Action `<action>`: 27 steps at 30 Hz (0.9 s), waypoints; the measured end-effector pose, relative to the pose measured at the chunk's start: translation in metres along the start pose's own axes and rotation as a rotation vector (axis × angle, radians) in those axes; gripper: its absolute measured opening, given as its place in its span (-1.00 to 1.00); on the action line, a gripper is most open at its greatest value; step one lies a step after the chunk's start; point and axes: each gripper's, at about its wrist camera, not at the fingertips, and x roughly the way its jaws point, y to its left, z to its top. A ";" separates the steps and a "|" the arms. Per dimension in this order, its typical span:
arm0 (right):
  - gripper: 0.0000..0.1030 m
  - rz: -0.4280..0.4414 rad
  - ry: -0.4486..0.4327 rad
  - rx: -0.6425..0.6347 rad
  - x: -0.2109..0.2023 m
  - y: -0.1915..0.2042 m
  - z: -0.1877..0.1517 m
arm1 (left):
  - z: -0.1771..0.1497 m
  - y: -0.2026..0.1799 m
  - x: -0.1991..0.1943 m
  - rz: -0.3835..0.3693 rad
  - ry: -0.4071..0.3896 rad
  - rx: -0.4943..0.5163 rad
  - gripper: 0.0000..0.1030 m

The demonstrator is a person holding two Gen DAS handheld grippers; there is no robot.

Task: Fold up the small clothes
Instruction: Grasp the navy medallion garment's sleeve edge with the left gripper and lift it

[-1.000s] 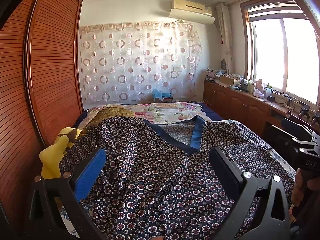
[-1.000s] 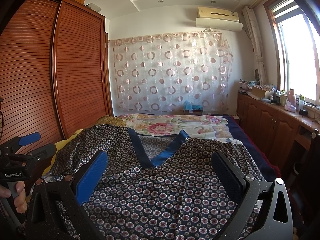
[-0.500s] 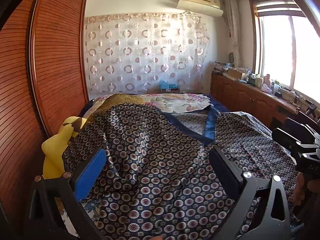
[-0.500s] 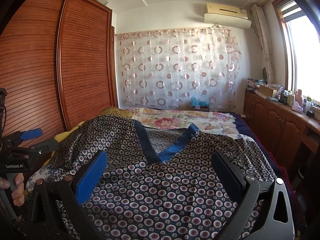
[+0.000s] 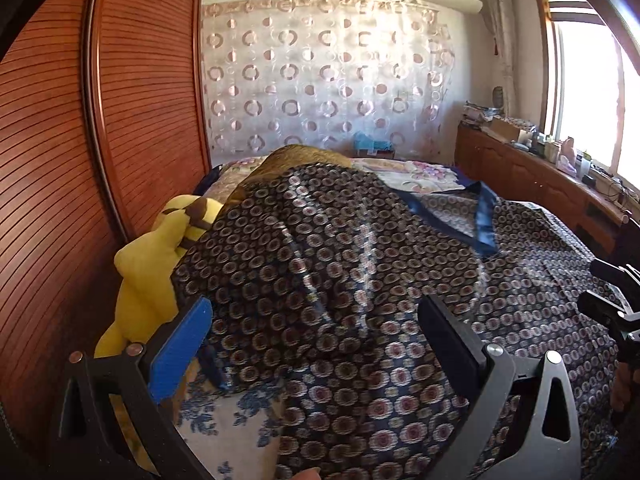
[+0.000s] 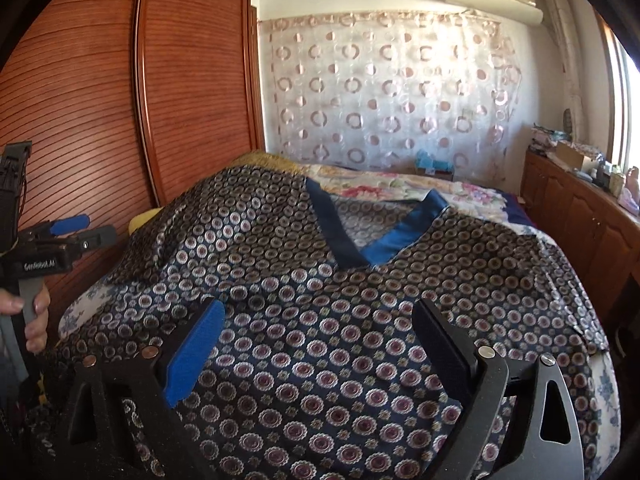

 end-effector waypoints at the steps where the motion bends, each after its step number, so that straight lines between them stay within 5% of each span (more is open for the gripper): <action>1: 0.81 0.005 0.012 -0.003 0.002 0.001 0.000 | -0.002 0.005 0.002 0.006 0.006 -0.001 1.00; 10: 0.81 0.009 0.107 -0.009 0.026 0.005 -0.006 | -0.009 0.049 0.022 -0.003 0.060 -0.050 0.99; 27: 0.81 0.007 0.103 -0.019 0.032 0.013 -0.011 | -0.028 0.096 0.103 -0.117 0.358 -0.179 0.43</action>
